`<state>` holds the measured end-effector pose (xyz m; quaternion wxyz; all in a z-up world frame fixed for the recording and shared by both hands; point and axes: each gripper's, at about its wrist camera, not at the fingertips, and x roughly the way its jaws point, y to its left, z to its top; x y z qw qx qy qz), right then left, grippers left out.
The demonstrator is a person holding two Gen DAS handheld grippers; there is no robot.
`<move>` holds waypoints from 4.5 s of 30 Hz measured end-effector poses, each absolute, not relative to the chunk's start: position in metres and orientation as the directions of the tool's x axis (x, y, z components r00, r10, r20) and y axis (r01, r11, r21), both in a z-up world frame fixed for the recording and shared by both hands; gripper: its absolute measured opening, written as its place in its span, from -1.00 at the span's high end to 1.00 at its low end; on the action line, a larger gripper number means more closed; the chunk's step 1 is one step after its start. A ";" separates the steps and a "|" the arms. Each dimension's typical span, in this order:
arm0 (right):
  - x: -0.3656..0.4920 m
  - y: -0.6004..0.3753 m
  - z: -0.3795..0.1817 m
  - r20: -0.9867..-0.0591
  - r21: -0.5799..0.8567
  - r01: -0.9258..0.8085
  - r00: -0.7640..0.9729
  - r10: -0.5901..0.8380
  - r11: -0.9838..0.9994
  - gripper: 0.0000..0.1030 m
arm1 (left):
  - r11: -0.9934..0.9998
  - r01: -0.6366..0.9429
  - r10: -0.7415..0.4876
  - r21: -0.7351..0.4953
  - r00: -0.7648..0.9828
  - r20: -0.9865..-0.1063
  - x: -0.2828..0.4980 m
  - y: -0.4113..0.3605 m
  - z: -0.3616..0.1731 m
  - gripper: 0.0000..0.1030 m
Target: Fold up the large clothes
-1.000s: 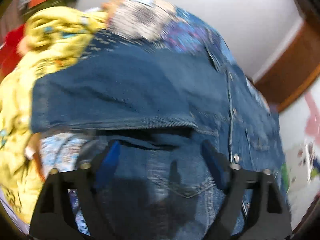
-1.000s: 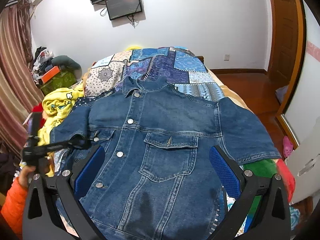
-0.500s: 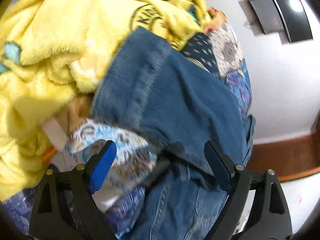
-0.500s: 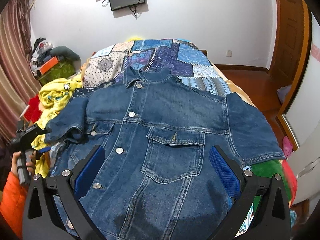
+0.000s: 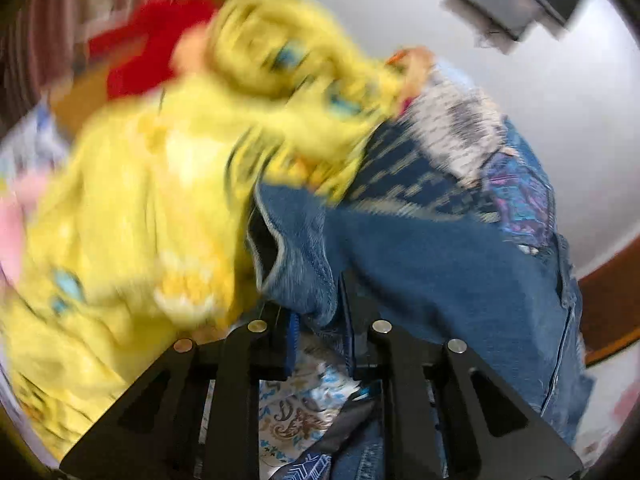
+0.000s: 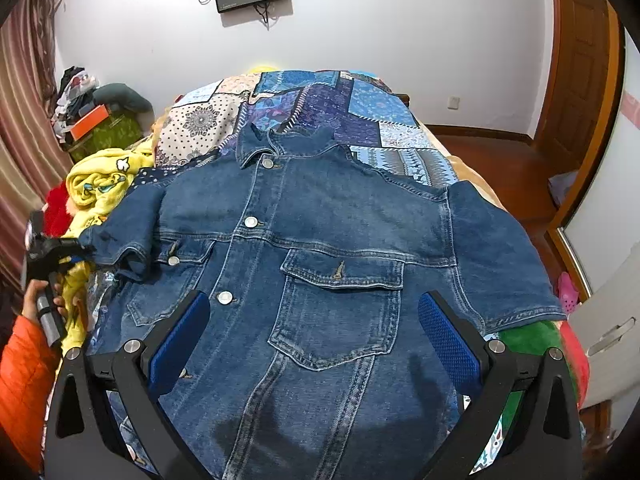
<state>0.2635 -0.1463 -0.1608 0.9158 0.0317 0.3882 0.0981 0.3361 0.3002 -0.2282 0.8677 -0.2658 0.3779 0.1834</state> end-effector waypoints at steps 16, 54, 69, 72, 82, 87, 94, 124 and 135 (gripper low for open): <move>0.254 -0.201 -0.148 -0.650 0.171 -0.125 0.731 0.207 0.977 -1.00 | 0.986 0.017 -0.093 -0.167 0.885 -0.456 0.399 0.058 -0.017 0.70; 0.281 -0.349 -0.210 -0.772 0.246 0.144 0.627 0.104 0.958 -1.00 | 0.964 0.265 -0.145 0.005 0.545 -0.826 0.354 -0.060 -0.177 -0.61; 0.329 -0.433 -0.302 -0.737 0.640 0.336 0.521 0.430 0.691 -1.00 | 0.997 0.049 -0.071 -0.054 0.481 -0.874 0.332 0.003 -0.230 -0.62; 0.336 -0.446 -0.312 -0.722 0.665 0.386 0.552 0.418 0.639 -0.94 | 0.998 0.052 -0.065 -0.046 0.481 -0.874 0.331 0.000 -0.232 -0.62; 0.333 -0.459 -0.298 -0.777 0.575 0.535 0.593 0.210 0.619 0.57 | 0.999 0.053 -0.033 -0.008 0.503 -0.864 0.322 0.001 -0.228 -0.62; 0.330 -0.453 -0.256 -0.729 0.592 0.475 0.660 0.182 0.651 0.78 | 0.999 0.040 -0.038 -0.021 0.515 -0.856 0.313 0.011 -0.222 -0.62; 0.337 -0.398 -0.149 -0.604 0.557 0.237 0.773 0.193 0.796 0.83 | 0.999 0.020 -0.034 -0.027 0.562 -0.827 0.294 0.028 -0.205 -0.62; 0.363 -0.103 -0.225 -0.810 0.501 -0.226 0.218 0.544 0.836 0.65 | 0.999 -0.027 0.003 -0.018 0.637 -0.770 0.259 0.068 -0.164 -0.73; 0.335 -0.193 -0.170 -0.756 0.367 -0.297 0.458 0.468 0.882 0.38 | 0.991 0.121 -0.043 0.055 0.684 -0.728 0.314 -0.009 -0.130 -0.78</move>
